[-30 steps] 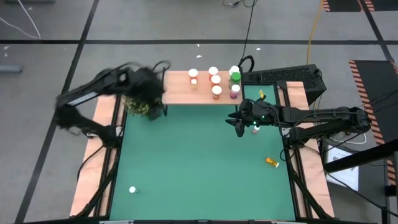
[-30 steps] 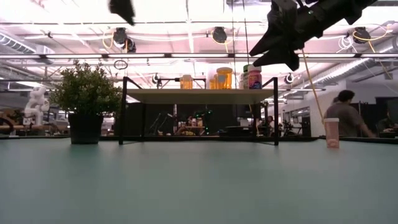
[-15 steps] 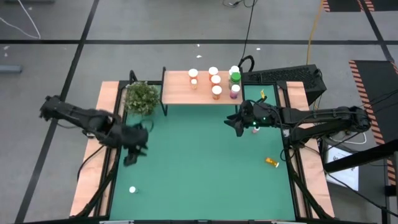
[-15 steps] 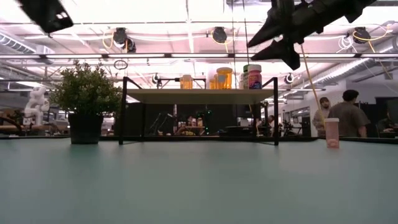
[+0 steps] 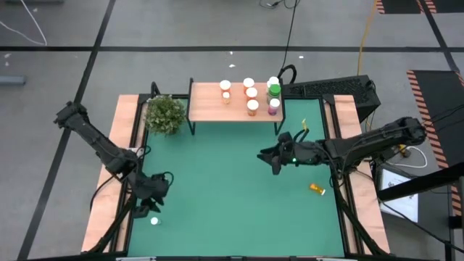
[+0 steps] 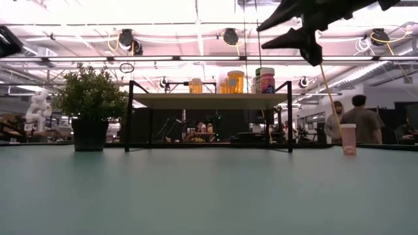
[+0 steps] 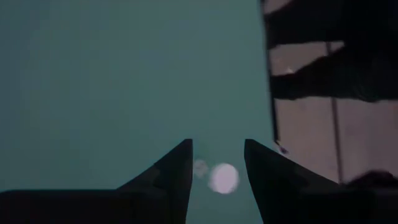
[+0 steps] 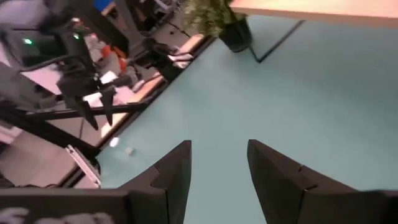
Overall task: Pick and place medicine bottles onto shelf by color
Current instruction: Put the transparent medicine bottle on the shelf
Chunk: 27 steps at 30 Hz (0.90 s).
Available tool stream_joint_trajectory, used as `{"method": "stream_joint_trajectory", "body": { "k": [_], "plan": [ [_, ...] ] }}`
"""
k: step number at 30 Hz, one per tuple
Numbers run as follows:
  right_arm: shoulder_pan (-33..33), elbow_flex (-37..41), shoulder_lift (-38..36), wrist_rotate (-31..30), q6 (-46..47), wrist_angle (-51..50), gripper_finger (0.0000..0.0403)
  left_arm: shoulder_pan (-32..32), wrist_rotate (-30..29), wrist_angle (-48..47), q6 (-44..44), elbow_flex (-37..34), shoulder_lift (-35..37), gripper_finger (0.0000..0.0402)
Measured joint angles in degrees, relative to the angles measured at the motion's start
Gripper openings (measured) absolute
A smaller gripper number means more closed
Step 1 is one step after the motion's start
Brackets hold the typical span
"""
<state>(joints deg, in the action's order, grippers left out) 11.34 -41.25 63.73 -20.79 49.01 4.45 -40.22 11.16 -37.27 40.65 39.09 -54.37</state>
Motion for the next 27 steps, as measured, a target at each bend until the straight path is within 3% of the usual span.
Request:
{"method": "stream_joint_trajectory", "body": {
  "k": [6, 10, 14, 21, 27],
  "plan": [
    [3.11, 0.0, 6.28, -2.28, -0.17, 10.33, 0.0139, -10.24, -3.55, 1.18, -1.55, 0.0, -0.97, 0.0125],
    [5.94, 0.0, 10.35, -5.43, -0.16, 15.93, 0.0138, -16.63, -9.53, 1.37, 0.55, 0.0, -3.29, 0.0131],
    [8.15, 0.0, 13.56, -6.57, 1.33, 19.83, 0.0138, -21.05, -15.01, 1.5, 3.01, 0.0, -6.03, 0.0173],
    [9.84, 0.0, 15.51, -9.34, 3.42, 20.8, 0.0138, -23.84, -16.55, 1.82, 1.02, 0.0, -11.55, 0.0273],
    [9.65, 0.0, 15.49, -9.46, 2.65, 20.96, 0.0138, -23.79, -17.43, 5.25, -0.14, -0.02, -15.78, 0.0297]
  ]
}}
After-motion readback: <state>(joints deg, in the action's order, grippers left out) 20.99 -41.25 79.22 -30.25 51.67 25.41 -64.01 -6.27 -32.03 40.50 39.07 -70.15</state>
